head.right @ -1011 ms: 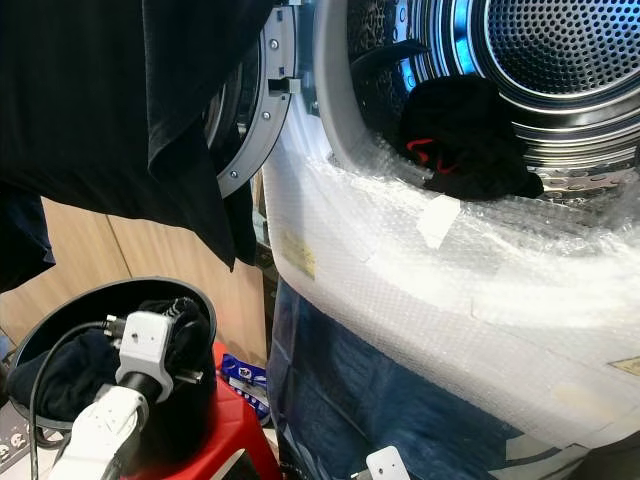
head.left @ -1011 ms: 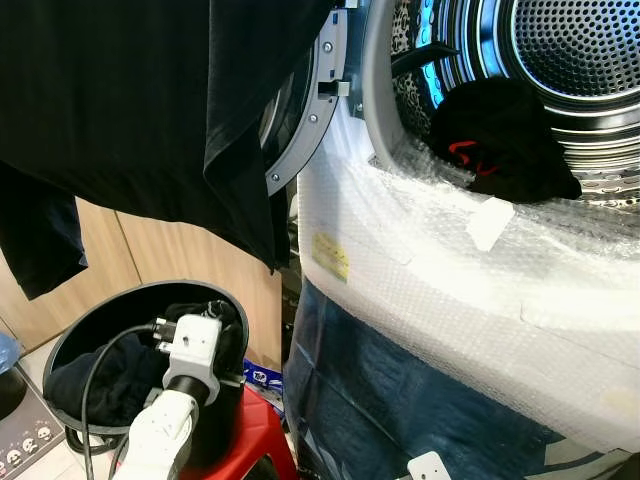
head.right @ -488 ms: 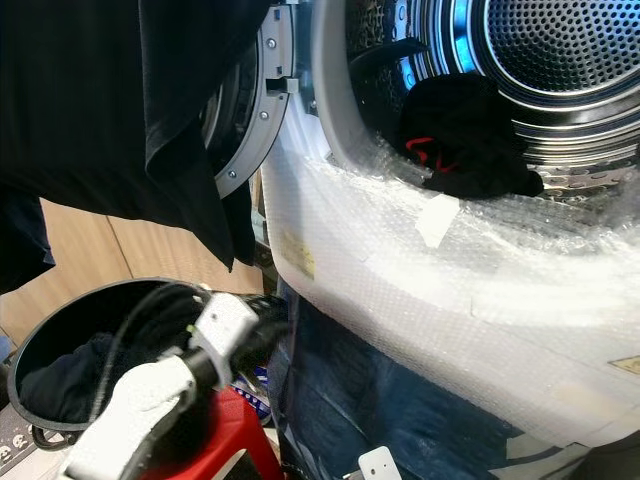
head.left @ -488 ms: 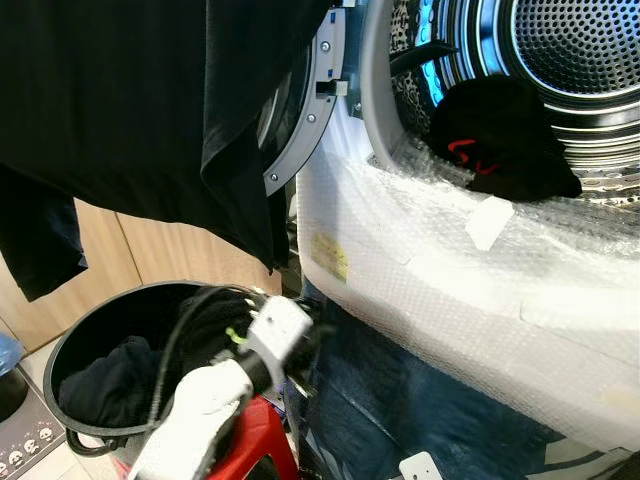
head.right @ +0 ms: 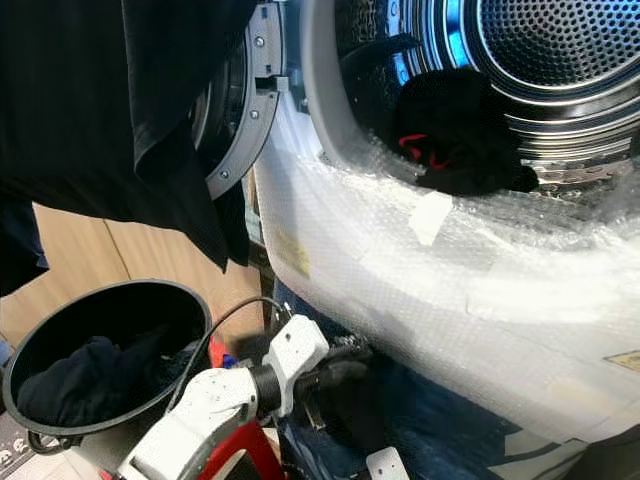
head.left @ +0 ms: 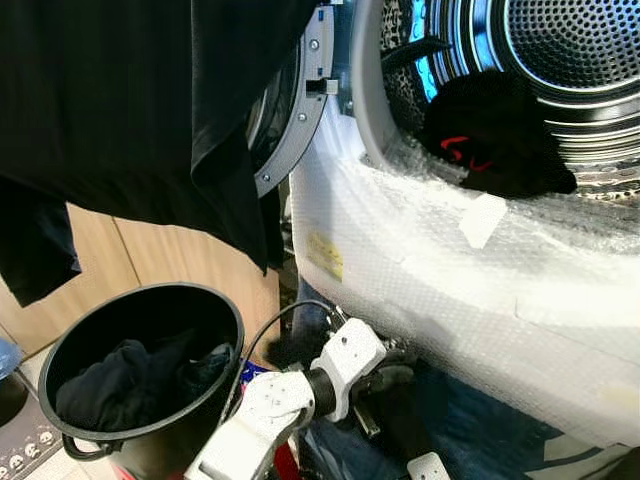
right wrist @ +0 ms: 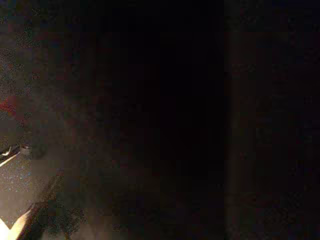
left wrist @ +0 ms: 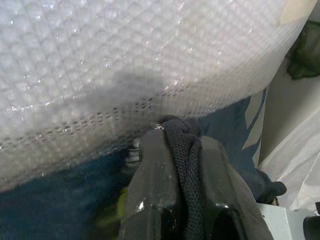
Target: Clothes washing
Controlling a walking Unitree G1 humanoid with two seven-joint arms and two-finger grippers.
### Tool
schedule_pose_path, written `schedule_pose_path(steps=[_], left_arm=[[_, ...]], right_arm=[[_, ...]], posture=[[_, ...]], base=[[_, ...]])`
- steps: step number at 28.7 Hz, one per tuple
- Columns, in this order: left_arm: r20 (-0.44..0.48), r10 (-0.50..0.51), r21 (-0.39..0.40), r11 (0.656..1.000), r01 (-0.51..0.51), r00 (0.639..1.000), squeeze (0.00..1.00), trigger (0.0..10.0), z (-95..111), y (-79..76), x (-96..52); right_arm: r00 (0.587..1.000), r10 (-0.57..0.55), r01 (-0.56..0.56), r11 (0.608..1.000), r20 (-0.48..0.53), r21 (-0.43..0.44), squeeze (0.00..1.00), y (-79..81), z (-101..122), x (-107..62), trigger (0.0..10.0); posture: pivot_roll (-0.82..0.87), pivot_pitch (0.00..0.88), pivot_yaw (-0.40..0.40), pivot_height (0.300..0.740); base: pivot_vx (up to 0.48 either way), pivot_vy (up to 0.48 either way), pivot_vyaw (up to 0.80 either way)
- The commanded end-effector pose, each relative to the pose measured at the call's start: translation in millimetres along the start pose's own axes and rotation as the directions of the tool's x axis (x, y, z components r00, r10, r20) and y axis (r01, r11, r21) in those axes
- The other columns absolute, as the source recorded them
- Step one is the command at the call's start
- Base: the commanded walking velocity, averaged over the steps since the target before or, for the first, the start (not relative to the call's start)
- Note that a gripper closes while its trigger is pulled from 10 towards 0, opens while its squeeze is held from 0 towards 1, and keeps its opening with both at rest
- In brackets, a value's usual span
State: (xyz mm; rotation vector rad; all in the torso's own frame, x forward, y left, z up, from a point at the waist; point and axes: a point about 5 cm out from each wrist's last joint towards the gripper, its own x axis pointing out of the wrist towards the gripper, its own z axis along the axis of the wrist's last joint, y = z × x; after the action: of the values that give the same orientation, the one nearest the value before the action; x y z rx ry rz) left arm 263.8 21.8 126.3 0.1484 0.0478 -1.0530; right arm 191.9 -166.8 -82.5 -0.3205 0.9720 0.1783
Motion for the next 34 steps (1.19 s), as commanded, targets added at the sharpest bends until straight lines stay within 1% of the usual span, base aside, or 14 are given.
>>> schedule_pose_path(steps=[1, 4, 11, 14, 15, 18, 19, 22, 26, 27, 29, 32, 33, 34], left_arm=[[0.033, 0.011, 0.023, 1.0, -0.012, 0.999, 0.0, 0.0, 6.9, -0.7, 3.0], [0.034, 0.107, -0.037, 0.994, -0.106, 0.994, 0.0, 0.0, -1.7, 7.8, 0.0], [-0.006, 0.249, -0.039, 0.968, -0.249, 0.969, 0.0, 0.0, -15.1, 25.3, -9.9], [-0.049, 0.314, -0.048, 0.947, -0.317, 0.948, 0.0, 0.0, -27.3, 34.7, -23.4], [-0.058, 0.311, -0.048, 0.948, -0.313, 0.949, 0.0, 0.0, -29.8, 34.6, -25.9], [-0.064, 0.307, -0.047, 0.949, -0.31, 0.95, 0.0, 0.0, -31.6, 34.4, -27.9], [-0.066, 0.308, -0.043, 0.95, -0.311, 0.949, 0.0, 0.0, -33.0, 34.8, -29.5], [-0.078, 0.311, -0.027, 0.949, -0.314, 0.947, 0.0, 0.0, -36.8, 36.5, -33.2], [-0.1, 0.281, -0.037, 0.958, -0.285, 0.955, 0.0, 0.0, -45.2, 31.2, -41.1], [-0.1, 0.281, -0.037, 0.958, -0.285, 0.955, 0.0, 0.0, -45.2, 31.2, -41.1], [-0.105, 0.266, -0.031, 0.962, -0.27, 0.958, 0.0, 0.0, -46.9, 28.7, -40.9], [-0.105, 0.263, -0.03, 0.963, -0.268, 0.959, 0.0, 0.0, -47.0, 28.6, -40.2], [-0.1, 0.26, -0.031, 0.964, -0.264, 0.96, 0.0, 0.0, -44.7, 29.6, -36.9], [-0.1, 0.26, -0.031, 0.964, -0.264, 0.96, 0.0, 0.0, -44.7, 29.6, -36.9]], right_arm=[[1.0, 0.001, -0.001, 1.0, -0.003, 0.017, 0.0, 0.7, -0.9, -0.1, 10.0], [1.0, 0.004, -0.004, 1.0, 0.002, 0.014, 0.0, 0.1, 0.8, 0.1, 10.0], [1.0, 0.011, -0.011, 1.0, 0.023, -0.007, 0.0, -2.7, 7.3, 0.8, 10.0], [0.994, 0.106, -0.105, 0.994, 0.031, -0.027, 0.0, 1.0, 8.2, 0.4, 10.0], [0.991, 0.13, -0.13, 0.991, 0.025, -0.038, 0.24, 1.9, 7.1, 0.2, 10.0], [0.988, 0.151, -0.15, 0.988, 0.02, -0.045, 0.24, 2.4, 6.0, -0.1, 10.0], [0.98, 0.195, -0.194, 0.98, 0.027, -0.033, 1.0, 3.8, 7.7, -0.4, 10.0], [0.946, 0.308, -0.309, 0.951, 0.096, -0.002, 1.0, 4.2, 20.8, -1.4, 10.0], [0.817, 0.546, -0.542, 0.837, 0.186, -0.077, 1.0, -16.2, 39.6, -10.9, 10.0], [0.817, 0.546, -0.542, 0.837, 0.186, -0.077, 1.0, -16.2, 39.6, -10.9, 10.0], [0.762, 0.619, -0.607, 0.785, 0.191, -0.122, 1.0, -23.0, 42.6, -15.6, 10.0], [0.734, 0.647, -0.637, 0.761, 0.208, -0.123, 1.0, -26.6, 46.1, -17.9, 10.0], [0.67, 0.699, -0.687, 0.712, 0.252, -0.147, 1.0, -33.5, 56.9, -23.3, 10.0], [0.67, 0.699, -0.687, 0.712, 0.252, -0.147, 1.0, -33.5, 56.9, -23.3, 10.0]], posture=[[0.1, 0.0, -0.018, 0.74], [0.11, 0.0, -0.023, 0.74], [0.12, 0.0, -0.025, 0.74], [0.11, 0.0, -0.021, 0.74], [0.11, 0.0, -0.021, 0.74], [0.11, 0.0, -0.021, 0.74], [0.12, 0.0, -0.027, 0.74], [0.12, 0.0, -0.03, 0.74], [0.1, 0.0, -0.039, 0.74], [0.1, 0.0, -0.039, 0.74], [0.1, 0.0, -0.045, 0.74], [0.1, 0.0, -0.046, 0.74], [0.1, 0.0, -0.049, 0.74], [0.1, 0.0, -0.049, 0.74]], base=[[0.0, 0.0, 0.0], [0.0, 0.0, 0.0], [0.0, 0.0, 0.0], [0.0, 0.0, 0.0], [0.0, 0.0, 0.0], [0.0, 0.0, 0.0], [0.0, 0.0, 0.0], [0.0, 0.0, 0.0], [0.0, 0.0, 0.0], [0.0, 0.0, 0.0], [0.0, 0.0, 0.0], [0.0, 0.0, 0.0], [0.0, 0.0, 0.0], [0.0, 0.0, 0.0]])
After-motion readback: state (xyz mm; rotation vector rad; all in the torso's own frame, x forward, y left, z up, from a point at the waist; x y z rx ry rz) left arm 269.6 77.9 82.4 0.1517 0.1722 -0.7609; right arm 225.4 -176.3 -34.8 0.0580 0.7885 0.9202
